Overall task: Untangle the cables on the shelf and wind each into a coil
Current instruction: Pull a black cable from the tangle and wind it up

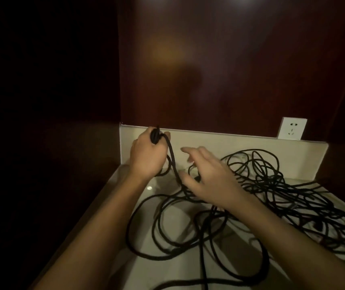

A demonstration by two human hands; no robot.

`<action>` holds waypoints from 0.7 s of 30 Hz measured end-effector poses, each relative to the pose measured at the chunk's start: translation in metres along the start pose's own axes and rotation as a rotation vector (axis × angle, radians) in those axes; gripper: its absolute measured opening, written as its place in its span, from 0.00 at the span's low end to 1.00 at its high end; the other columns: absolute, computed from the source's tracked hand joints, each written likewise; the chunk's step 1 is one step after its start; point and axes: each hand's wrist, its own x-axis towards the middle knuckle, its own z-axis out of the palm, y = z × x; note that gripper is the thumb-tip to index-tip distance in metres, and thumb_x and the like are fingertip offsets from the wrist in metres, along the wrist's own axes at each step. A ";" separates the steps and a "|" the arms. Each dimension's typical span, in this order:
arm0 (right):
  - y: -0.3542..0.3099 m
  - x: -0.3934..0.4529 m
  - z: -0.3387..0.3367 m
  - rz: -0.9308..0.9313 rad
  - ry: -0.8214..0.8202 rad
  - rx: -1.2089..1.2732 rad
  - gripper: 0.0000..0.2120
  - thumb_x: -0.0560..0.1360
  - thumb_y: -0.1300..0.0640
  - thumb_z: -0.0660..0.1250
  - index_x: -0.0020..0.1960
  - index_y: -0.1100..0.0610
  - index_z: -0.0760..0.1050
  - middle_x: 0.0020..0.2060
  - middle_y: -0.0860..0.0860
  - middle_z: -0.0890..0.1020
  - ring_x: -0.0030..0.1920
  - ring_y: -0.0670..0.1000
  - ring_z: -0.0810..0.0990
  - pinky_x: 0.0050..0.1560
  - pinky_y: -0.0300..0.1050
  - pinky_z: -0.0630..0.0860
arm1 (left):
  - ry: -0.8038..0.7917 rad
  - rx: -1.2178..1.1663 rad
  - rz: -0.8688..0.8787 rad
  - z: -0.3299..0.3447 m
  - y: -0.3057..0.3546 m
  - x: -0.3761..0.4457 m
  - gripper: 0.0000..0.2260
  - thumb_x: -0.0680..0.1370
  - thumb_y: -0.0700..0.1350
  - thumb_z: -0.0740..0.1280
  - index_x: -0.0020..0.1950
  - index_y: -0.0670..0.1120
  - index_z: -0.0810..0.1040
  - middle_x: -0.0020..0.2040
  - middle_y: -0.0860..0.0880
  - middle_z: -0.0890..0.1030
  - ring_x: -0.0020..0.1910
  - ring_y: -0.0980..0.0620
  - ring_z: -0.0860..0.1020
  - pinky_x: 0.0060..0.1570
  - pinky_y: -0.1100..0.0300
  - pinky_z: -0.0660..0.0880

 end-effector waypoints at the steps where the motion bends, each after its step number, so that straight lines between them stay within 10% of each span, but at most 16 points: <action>1: -0.012 0.003 0.000 0.147 -0.094 0.317 0.26 0.72 0.42 0.61 0.68 0.50 0.71 0.51 0.47 0.80 0.53 0.47 0.79 0.53 0.45 0.75 | -0.013 -0.079 -0.056 0.002 0.003 -0.002 0.14 0.81 0.49 0.65 0.36 0.50 0.71 0.31 0.52 0.71 0.33 0.50 0.71 0.39 0.55 0.66; 4: -0.028 0.002 0.010 0.296 -0.079 0.840 0.16 0.74 0.47 0.61 0.58 0.50 0.77 0.40 0.45 0.83 0.45 0.44 0.82 0.51 0.41 0.76 | -0.007 -0.160 -0.147 0.002 0.003 -0.003 0.09 0.81 0.46 0.64 0.43 0.44 0.78 0.36 0.50 0.75 0.36 0.51 0.72 0.42 0.55 0.68; 9: -0.033 0.002 0.030 0.146 0.109 0.682 0.06 0.83 0.54 0.61 0.58 0.52 0.72 0.29 0.46 0.71 0.28 0.45 0.68 0.30 0.44 0.65 | -0.208 -0.343 -0.242 -0.004 -0.012 -0.004 0.09 0.75 0.48 0.65 0.49 0.49 0.83 0.38 0.50 0.76 0.42 0.50 0.74 0.47 0.54 0.69; 16: -0.040 0.010 0.027 0.098 0.279 0.623 0.07 0.84 0.53 0.55 0.54 0.52 0.70 0.29 0.40 0.74 0.28 0.43 0.73 0.29 0.40 0.67 | -0.349 -0.859 -0.477 -0.010 -0.025 -0.012 0.20 0.82 0.57 0.61 0.58 0.42 0.80 0.36 0.48 0.76 0.41 0.52 0.78 0.47 0.52 0.80; 21: -0.036 0.008 0.037 -0.047 0.205 0.468 0.09 0.84 0.57 0.57 0.57 0.57 0.74 0.29 0.43 0.71 0.28 0.46 0.71 0.30 0.42 0.66 | -0.203 -0.705 -0.412 -0.006 -0.023 -0.020 0.18 0.82 0.56 0.63 0.58 0.44 0.81 0.45 0.49 0.85 0.43 0.55 0.85 0.40 0.60 0.79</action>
